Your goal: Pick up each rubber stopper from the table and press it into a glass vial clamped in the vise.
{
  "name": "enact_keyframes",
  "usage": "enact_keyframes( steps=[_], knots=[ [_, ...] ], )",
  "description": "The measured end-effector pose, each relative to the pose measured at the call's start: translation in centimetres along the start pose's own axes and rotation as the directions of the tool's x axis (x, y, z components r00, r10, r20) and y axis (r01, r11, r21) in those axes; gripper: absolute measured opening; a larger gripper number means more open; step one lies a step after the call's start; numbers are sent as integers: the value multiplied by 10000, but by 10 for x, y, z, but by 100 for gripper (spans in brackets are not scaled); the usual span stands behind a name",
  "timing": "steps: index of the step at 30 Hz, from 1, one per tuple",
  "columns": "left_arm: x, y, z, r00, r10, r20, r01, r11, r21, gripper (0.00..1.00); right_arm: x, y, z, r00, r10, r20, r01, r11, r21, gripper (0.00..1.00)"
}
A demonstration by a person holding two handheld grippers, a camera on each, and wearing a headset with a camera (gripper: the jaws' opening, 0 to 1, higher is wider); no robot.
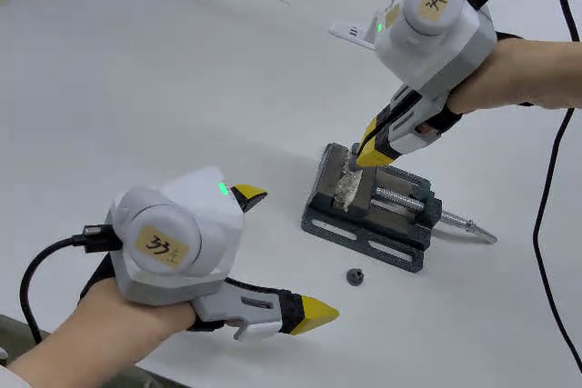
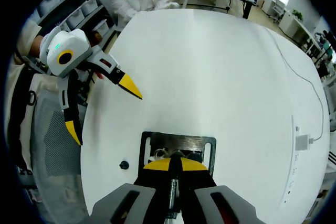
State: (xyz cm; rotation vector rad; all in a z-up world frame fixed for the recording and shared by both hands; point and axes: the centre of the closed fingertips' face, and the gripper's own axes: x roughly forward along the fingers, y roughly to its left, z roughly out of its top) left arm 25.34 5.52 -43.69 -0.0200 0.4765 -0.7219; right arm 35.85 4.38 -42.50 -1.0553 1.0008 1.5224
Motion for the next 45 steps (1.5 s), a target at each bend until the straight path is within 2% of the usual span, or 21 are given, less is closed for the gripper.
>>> enact_keyframes(
  steps=[3,4,5,17,23,25,29,31,33,36,41,45],
  knots=[
    [0,0,-1,10000,-10,-22,10,10000,-19,89,2,1,0,10000,40,-28,-40,10000,9,0],
    [0,0,-1,10000,-14,-28,14,10000,-18,89,4,3,-3,9998,113,-175,-114,9999,-102,0],
    [0,0,-1,10000,-21,-27,20,10000,-22,89,3,2,-1,10000,38,-82,-41,9994,-349,0],
    [2,0,-1,10000,-80,-52,80,10000,-44,89,3,3,-3,9987,132,-500,-146,9995,-274,0],
    [2,2,-2,9999,-62,-127,61,10000,-64,88,4,3,-3,9981,140,-597,-132,9998,142,0],
    [3,2,-3,9998,-90,-152,89,9999,-61,88,5,2,-2,9969,61,-786,-65,10000,-38,0],
    [4,1,-3,9997,-113,-196,112,9999,-72,88,6,1,-4,9950,11,-1003,-5,10000,63,0],
    [5,0,-3,9997,-147,-194,146,9999,-66,88,5,0,-6,9951,43,-985,-32,9999,121,0],
    [6,-1,-2,9996,-170,-217,169,9999,-28,88,6,-1,-6,9971,73,-753,-45,9993,372,0],
    [9,-1,-1,9996,-211,-191,210,9998,-74,88,6,-4,-7,9983,105,-570,-84,9992,383,0],
    [13,-2,1,9993,-295,-211,295,9996,-23,88,9,-3,-3,9935,73,-1137,-74,10000,-2,0],
    [14,-1,4,9996,-259,-129,258,9996,-87,88,10,-4,-3,9895,175,-1434,-176,9998,3,0]
  ],
)
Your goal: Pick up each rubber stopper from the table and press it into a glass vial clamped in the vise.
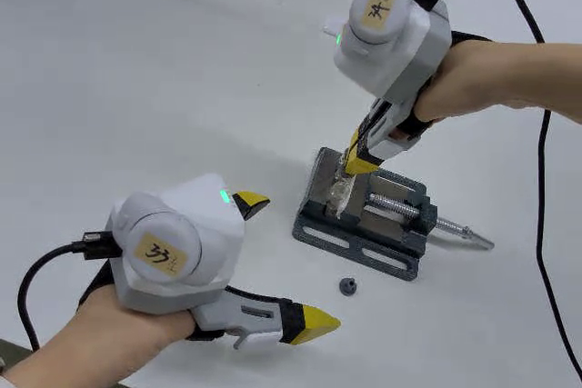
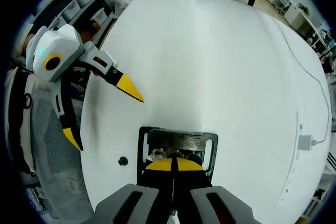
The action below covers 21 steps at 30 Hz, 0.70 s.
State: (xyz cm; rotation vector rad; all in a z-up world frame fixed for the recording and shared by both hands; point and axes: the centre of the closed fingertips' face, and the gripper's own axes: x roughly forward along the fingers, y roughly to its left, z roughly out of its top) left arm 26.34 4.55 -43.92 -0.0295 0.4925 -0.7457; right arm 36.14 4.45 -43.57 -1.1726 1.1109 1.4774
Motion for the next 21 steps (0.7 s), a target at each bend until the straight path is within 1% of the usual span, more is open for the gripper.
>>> enact_keyframes(
  steps=[1,3,4,5,6,7,9,10,12,13,16,17,18,20,21],
  knots=[
    [0,0,0,10000,-12,-9,12,10000,-8,88,0,1,-1,10000,37,-64,-38,9998,-191,0],
    [-1,2,0,10000,27,-33,-27,10000,12,88,-1,2,-1,9999,78,-121,-79,9999,-118,0],
    [-1,2,0,10000,32,-17,-32,10000,-30,88,-1,3,-1,9999,63,-125,-64,10000,-16,0],
    [-1,3,0,10000,27,-30,-27,10000,-40,88,-1,5,-1,9999,-13,-139,12,10000,-59,0],
    [-2,3,0,10000,43,-43,-43,10000,2,88,-1,4,-1,9996,-244,-170,235,9983,-529,0],
    [-2,3,1,10000,52,-55,-52,10000,44,88,-1,4,-1,9992,-327,-209,320,9989,-356,0],
    [-2,4,2,10000,47,-40,-47,10000,21,88,-1,1,0,9987,-434,-254,426,9987,-286,0],
    [-1,3,3,10000,47,-48,-47,10000,48,88,-1,1,0,9985,-479,-277,468,9982,-384,0],
    [-1,3,7,10000,31,-28,-31,9999,114,88,-2,2,0,9983,-521,-252,513,9983,-291,0],
    [-1,2,8,10000,17,-4,-17,9999,151,88,-2,2,0,9983,-523,-240,516,9982,-318,0],
    [-1,-1,12,10000,-4,-12,4,9996,292,88,-1,0,0,9988,-445,-206,443,9990,-99,0],
    [-2,-2,14,10000,-19,-14,19,9994,344,88,-1,2,0,9988,-433,-236,427,9988,-244,0],
    [-2,-3,15,10000,-12,-16,13,9992,408,88,-1,2,0,9988,-409,-257,405,9991,-150,0],
    [-3,-5,16,10000,-65,-28,66,9990,446,88,-2,3,0,9989,-264,-394,255,9994,-222,0],
    [-3,-6,16,9999,-92,-62,95,9987,509,88,-2,4,0,9990,-155,-418,155,9999,-20,0]
  ],
)
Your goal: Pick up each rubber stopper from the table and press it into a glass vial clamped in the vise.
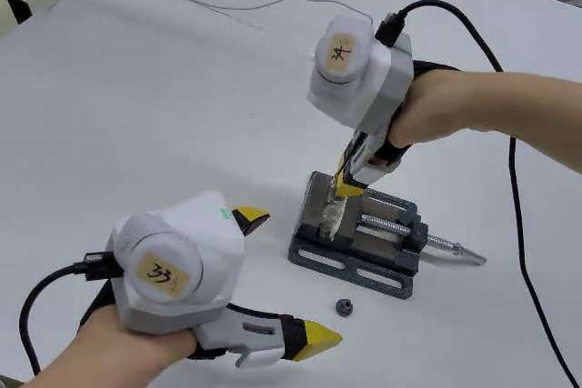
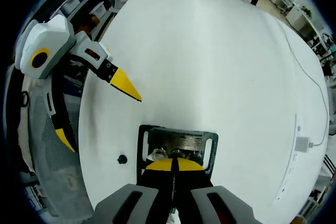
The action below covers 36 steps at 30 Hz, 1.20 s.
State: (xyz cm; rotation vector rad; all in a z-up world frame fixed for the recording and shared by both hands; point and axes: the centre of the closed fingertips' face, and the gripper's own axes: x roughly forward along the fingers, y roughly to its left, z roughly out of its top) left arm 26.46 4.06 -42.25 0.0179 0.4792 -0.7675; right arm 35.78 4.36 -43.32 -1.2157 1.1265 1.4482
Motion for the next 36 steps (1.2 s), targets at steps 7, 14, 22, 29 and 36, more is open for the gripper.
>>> enact_keyframes(
  steps=[7,14,22,29,36],
  knots=[
    [-3,-6,9,10000,-54,-4,54,9995,300,87,-3,10,0,10000,17,51,-18,9999,128,0],
    [-4,-11,11,9999,-77,-74,81,9986,519,87,-6,14,-1,9975,-246,663,213,9985,497,0],
    [-6,-12,10,9999,-68,-154,78,9980,631,88,-7,15,-1,9834,-757,1651,665,9960,605,0],
    [-8,-14,10,9997,-78,-229,94,9974,712,87,-7,12,-1,9668,-1180,2265,1016,9914,828,0],
    [-11,-13,8,9995,-17,-309,39,9975,707,87,-14,24,-8,9432,-1324,3049,1076,9895,969,25]
  ],
)
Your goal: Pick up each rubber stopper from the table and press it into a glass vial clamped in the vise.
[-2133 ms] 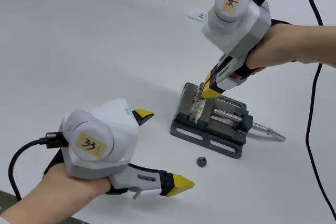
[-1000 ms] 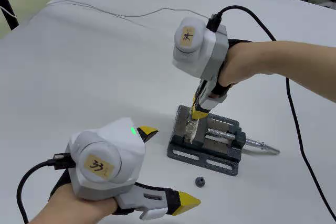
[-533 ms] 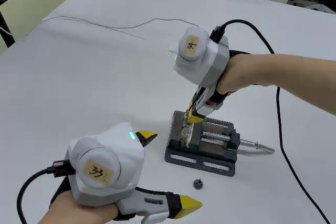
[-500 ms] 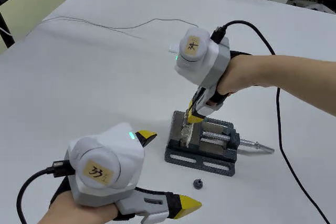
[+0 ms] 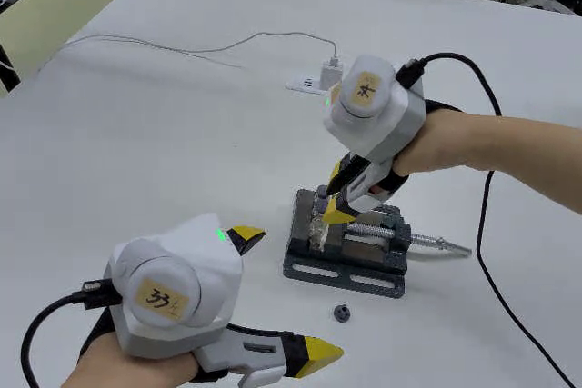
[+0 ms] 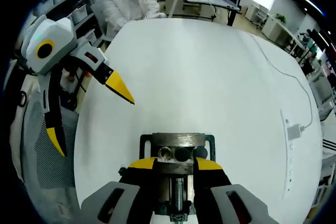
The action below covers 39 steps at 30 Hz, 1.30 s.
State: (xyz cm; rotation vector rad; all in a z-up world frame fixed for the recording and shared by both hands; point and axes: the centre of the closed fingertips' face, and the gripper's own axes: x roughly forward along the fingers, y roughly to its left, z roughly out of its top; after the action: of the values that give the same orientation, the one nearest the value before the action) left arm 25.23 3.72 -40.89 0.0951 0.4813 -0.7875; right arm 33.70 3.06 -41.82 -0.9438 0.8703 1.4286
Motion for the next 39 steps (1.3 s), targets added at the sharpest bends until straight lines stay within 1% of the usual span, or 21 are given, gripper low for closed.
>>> enact_keyframes(
  steps=[2,3,5,6,8,9,10,12,13,15,17,19,20,23,24,25,26,30,32,35,39],
  knots=[
    [-1,0,-1,10000,-4,-39,4,10000,-30,87,0,4,-4,9994,79,334,-88,9995,290,34],
    [-1,0,-1,10000,-4,-56,4,10000,-11,87,0,5,-7,9990,72,440,-89,9992,384,40],
    [-2,0,-2,10000,-2,-92,2,10000,-18,87,0,7,-11,9969,3,783,-36,9991,416,49],
    [-3,0,-1,10000,8,-81,-8,10000,-26,87,-1,9,-15,9966,-18,818,-26,9985,539,54],
    [-4,1,0,10000,6,-89,-6,10000,-4,87,-3,17,-20,9936,-41,1125,-48,9968,792,62],
    [-5,1,1,10000,-7,-94,7,10000,17,87,-4,20,-23,9930,1,1183,-112,9956,926,67],
    [-5,1,1,9999,-22,-103,23,10000,55,87,-6,23,-23,9905,-48,1374,-105,9939,1101,71],
    [-7,1,2,9999,-58,-136,59,9999,93,87,-8,27,-27,9882,-129,1524,-62,9923,1241,77],
    [-7,2,2,9999,-66,-156,68,9999,121,87,-9,27,-27,9858,-254,1659,37,9915,1301,79],
    [-9,1,3,9998,-122,-180,126,9997,212,87,-12,31,-30,9817,-327,1875,42,9886,1502,86],
    [-11,1,3,9996,-151,-252,158,9995,267,87,-15,37,-34,9785,-337,2035,18,9880,1548,90],
    [-15,0,4,9995,-178,-264,186,9994,279,88,-17,41,-38,9763,-444,2116,33,9817,1906,95],
    [-17,-2,5,9993,-224,-285,233,9992,333,88,-20,44,-40,9723,-528,2275,76,9808,1950,98],
    [-20,-2,3,9986,-216,-475,238,9987,455,88,-26,52,-50,9718,-660,2264,118,9725,2326,99],
    [-21,-3,3,9986,-200,-485,221,9988,436,88,-27,53,-55,9722,-786,2206,217,9681,2497,99],
    [-24,-4,5,9988,-157,-462,176,9990,422,88,-29,58,-60,9719,-781,2222,205,9679,2505,99],
    [-25,-5,5,9988,-137,-470,157,9990,420,88,-31,61,-62,9704,-791,2282,203,9682,2492,99],
    [-28,-10,4,9976,58,-697,-32,9993,382,85,-38,76,-73,9646,-871,2488,164,9618,2733,99],
    [-31,-13,4,9970,173,-749,-146,9992,369,84,-40,84,-77,9623,-821,2594,90,9624,2714,99],
    [-33,-18,3,9960,245,-863,-212,9990,383,81,-41,91,-83,9618,-761,2631,37,9641,2654,99],
    [-33,-23,1,9940,359,-1032,-315,9985,437,79,-45,95,-84,9549,-828,2851,47,9644,2645,99]
  ],
)
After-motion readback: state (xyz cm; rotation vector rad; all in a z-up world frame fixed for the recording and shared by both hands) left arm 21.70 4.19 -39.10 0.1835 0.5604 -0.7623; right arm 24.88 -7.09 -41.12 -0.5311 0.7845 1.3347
